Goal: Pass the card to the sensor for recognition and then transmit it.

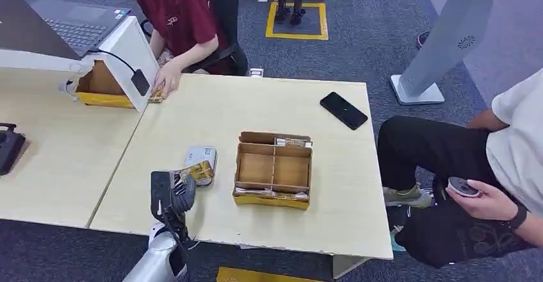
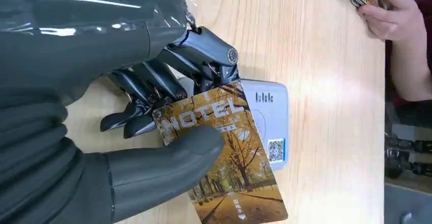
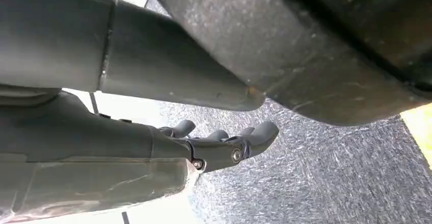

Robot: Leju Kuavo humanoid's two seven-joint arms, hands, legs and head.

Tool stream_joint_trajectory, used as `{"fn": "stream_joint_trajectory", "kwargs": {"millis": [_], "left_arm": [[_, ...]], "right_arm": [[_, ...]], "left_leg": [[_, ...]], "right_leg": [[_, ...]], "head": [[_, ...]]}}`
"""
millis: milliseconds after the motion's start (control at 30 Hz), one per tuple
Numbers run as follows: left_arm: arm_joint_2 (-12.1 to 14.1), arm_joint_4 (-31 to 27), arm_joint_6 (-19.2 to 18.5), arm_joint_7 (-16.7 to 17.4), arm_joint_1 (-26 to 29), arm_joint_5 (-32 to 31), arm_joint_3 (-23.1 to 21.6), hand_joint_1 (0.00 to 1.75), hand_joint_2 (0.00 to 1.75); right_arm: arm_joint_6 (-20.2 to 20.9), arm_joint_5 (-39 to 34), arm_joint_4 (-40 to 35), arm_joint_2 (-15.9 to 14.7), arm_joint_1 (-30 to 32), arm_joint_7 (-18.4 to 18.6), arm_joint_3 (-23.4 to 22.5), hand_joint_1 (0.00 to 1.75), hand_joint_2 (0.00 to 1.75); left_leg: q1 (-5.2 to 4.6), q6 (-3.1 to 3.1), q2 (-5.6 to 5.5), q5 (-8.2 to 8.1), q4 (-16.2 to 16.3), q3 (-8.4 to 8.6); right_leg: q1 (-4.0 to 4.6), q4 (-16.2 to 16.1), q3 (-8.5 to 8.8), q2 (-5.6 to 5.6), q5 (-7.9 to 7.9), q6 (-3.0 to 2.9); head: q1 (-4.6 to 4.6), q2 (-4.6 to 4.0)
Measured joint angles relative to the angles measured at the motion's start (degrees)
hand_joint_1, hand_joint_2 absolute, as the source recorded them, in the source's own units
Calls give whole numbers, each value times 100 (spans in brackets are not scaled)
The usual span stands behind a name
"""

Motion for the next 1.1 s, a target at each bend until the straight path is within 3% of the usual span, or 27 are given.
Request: {"fn": "stream_joint_trajectory", "kwargs": {"millis": [267,933,1100], "left_arm": [[133,205,138,37,-42,-468,-85,175,175],[249,415,219,52,-168,-792,-85,175,175],[265,424,-127,61,-175,-599,-83,175,175]], "right_arm": [[33,40,0,0,-5,-13,0,0,0],[46,88,0,0,-14,-17,0,0,0],[46,88,0,-2,-13,-33,-2,0,0]], "left_leg": [[0,0,0,-1,0,0],[0,0,1,0,0,0],[0,0,-1,0,0,0]], "right_leg": [[0,0,-1,0,0,0],[0,0,0,1,0,0],[0,0,0,0,0,0]], "head": [[0,0],[0,0],[0,0]]}}
